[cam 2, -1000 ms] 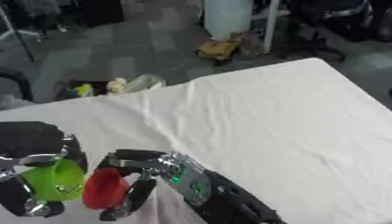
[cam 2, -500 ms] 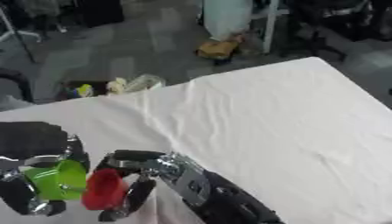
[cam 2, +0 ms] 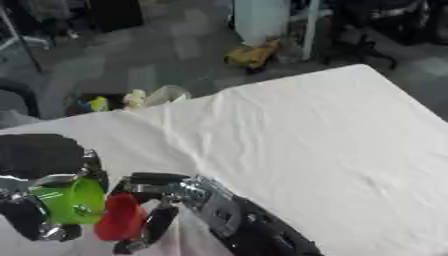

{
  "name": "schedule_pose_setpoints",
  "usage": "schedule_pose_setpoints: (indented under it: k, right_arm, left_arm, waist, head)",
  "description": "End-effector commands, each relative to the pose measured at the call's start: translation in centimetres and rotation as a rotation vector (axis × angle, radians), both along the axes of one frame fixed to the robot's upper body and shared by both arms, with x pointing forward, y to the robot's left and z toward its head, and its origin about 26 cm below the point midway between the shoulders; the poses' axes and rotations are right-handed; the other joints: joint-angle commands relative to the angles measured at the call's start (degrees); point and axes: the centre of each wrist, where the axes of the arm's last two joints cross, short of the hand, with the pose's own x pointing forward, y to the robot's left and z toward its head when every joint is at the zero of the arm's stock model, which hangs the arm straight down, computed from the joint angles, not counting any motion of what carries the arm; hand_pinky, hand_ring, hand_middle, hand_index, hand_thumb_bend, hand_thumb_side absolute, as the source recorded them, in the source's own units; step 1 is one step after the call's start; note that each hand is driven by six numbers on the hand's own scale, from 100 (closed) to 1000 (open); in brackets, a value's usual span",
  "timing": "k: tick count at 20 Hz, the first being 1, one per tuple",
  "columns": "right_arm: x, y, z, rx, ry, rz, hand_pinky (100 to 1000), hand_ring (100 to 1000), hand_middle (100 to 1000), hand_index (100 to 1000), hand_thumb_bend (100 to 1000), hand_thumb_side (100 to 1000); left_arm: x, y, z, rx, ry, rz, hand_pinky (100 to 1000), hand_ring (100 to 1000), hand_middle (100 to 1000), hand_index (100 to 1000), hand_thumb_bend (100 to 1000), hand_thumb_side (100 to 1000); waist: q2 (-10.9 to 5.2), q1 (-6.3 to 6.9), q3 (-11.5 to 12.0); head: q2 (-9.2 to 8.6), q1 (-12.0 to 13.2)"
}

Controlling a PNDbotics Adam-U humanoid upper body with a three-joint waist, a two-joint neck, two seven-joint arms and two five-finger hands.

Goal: Pour the contents of one cup into another cup.

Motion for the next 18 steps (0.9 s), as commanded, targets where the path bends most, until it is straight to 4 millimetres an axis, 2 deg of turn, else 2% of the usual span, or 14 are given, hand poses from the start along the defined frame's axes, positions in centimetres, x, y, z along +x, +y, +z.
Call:
schedule_pose_setpoints:
  k: [1,18]
  right_arm:
    - [0.16,0.01,0.62,-0.006,-0.02,0.006,667,804,146,442,100,134]
    - [0.19,-0.15,0.52,-0.009,-0.019,0.003,665,803,146,442,100,132]
  left_arm:
    - [0.02,-0.14,0.91,0.076,-0.04,-0.034,100,100,231,711,192,145]
    - [-0.8,-0.98,1.16,0.169,-0.167,-0.074,100,100,229,706,201,166]
  waist:
    - [-1.26,-0.06,0.2]
    - [-1.42,0.08,0.1]
  head:
    - [-0.54,0.0]
    - [-0.63,0.2]
